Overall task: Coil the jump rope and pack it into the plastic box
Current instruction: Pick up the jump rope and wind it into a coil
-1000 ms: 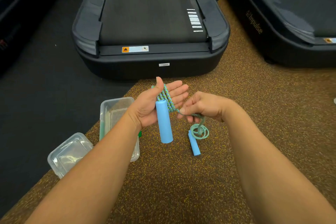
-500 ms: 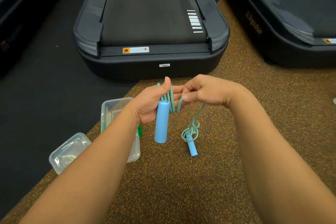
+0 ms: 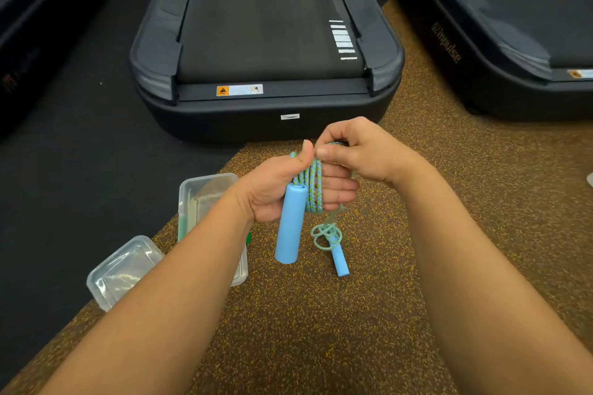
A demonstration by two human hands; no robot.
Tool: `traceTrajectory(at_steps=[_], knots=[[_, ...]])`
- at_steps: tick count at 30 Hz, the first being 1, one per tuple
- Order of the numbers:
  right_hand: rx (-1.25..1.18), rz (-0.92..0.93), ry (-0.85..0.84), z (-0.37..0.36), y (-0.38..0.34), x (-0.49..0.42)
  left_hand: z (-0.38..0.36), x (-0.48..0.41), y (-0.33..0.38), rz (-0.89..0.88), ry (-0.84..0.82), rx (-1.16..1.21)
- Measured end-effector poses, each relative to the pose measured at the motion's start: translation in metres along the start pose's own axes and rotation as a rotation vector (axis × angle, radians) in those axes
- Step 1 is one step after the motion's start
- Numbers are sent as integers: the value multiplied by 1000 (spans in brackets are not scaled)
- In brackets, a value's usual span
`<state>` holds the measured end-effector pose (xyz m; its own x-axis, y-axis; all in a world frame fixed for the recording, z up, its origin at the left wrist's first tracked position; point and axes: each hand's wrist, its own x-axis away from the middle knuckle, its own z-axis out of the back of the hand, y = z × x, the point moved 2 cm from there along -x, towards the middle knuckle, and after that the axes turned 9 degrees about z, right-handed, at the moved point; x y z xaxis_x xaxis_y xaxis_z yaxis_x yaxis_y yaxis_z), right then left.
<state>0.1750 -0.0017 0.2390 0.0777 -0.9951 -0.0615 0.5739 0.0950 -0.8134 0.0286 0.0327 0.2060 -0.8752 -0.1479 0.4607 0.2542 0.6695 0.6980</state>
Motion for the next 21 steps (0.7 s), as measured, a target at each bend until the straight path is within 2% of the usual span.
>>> traceTrajectory(at_steps=[4,8,11,16,21], knots=[[-260,-36,80,-5,16,5,-1,2,0,-13,-73,49],[-512,-173,79,-26,35,13,0,1,4,-94,-96,127],[-513,-258,35,-38,55,19,4,1,6,-143,-111,155],[-520,-352,-138,-41,54,21,11,-4,5,-213,-32,211],[-374,-365,-294,-30,43,20,15,-6,1,-203,43,213]])
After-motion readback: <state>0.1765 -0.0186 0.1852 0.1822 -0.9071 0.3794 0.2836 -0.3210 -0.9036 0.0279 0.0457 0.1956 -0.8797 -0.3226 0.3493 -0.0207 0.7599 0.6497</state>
